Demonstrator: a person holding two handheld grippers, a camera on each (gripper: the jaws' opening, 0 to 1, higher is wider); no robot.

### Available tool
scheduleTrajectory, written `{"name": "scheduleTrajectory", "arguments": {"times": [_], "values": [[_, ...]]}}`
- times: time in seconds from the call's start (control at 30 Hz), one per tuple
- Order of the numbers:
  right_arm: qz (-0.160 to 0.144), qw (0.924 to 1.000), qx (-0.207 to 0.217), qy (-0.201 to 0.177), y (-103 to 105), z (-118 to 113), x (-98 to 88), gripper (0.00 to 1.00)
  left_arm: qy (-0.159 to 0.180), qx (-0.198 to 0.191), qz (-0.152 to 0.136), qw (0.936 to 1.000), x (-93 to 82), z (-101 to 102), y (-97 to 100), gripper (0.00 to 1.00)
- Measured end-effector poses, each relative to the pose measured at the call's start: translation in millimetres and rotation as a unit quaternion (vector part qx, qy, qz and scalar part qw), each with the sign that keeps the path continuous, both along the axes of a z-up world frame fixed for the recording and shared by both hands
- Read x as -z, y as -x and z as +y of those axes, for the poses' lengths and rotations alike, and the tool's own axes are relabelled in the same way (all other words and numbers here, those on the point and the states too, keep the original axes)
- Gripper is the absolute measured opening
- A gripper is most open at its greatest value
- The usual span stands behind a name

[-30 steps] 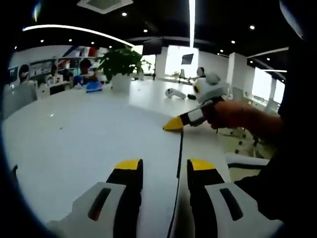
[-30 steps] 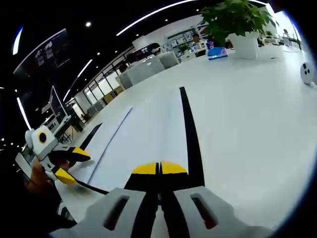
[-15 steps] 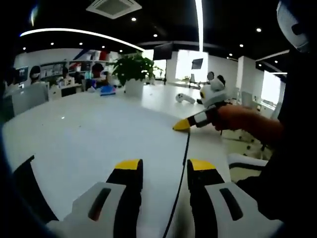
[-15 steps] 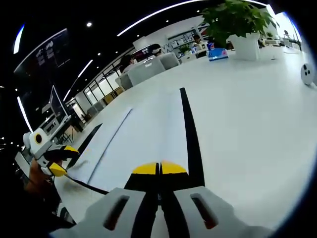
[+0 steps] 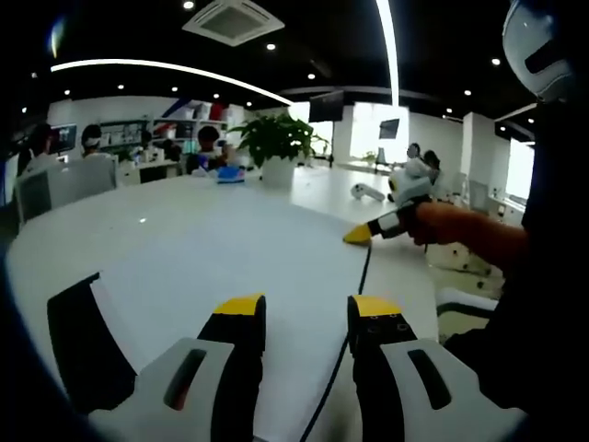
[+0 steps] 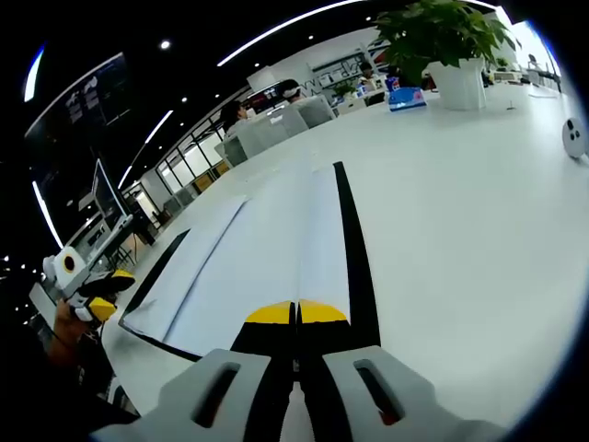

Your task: Flip through the bound document one page at a time

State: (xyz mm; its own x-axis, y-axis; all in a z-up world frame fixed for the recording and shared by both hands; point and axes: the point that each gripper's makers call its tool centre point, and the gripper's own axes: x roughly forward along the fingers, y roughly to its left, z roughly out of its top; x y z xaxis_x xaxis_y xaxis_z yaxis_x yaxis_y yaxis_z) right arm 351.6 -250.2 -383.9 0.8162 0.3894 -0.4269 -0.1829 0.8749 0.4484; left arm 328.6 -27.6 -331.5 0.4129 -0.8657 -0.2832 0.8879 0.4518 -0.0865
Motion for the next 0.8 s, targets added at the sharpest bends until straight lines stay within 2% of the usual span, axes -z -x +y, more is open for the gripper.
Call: {"name": "scheduleTrajectory", "arguments": {"times": [0.13, 0.43, 0.63, 0.8], "values": [[0.002, 1.0000, -0.001, 0.000, -0.4, -0.1, 0.6, 0.01, 0.017, -0.008, 0.013, 0.9998, -3.5, 7.5, 2.2, 0.38], [-0.004, 1.0000, 0.000, 0.006, -0.2, 0.4, 0.7, 0.01, 0.011, -0.026, 0.003, 0.9996, -4.3, 23.8, 3.0, 0.38], [-0.001, 1.0000, 0.005, 0.007, 0.0, 0.9, 0.7, 0.01, 0.033, -0.037, -0.005, 0.9988, -12.3, 33.0, 5.6, 0.38], [-0.001, 1.0000, 0.006, 0.006, 0.4, 1.5, 0.5, 0.01, 0.039, -0.042, -0.006, 0.9983, -10.8, 36.4, 9.9, 0.38]]}}
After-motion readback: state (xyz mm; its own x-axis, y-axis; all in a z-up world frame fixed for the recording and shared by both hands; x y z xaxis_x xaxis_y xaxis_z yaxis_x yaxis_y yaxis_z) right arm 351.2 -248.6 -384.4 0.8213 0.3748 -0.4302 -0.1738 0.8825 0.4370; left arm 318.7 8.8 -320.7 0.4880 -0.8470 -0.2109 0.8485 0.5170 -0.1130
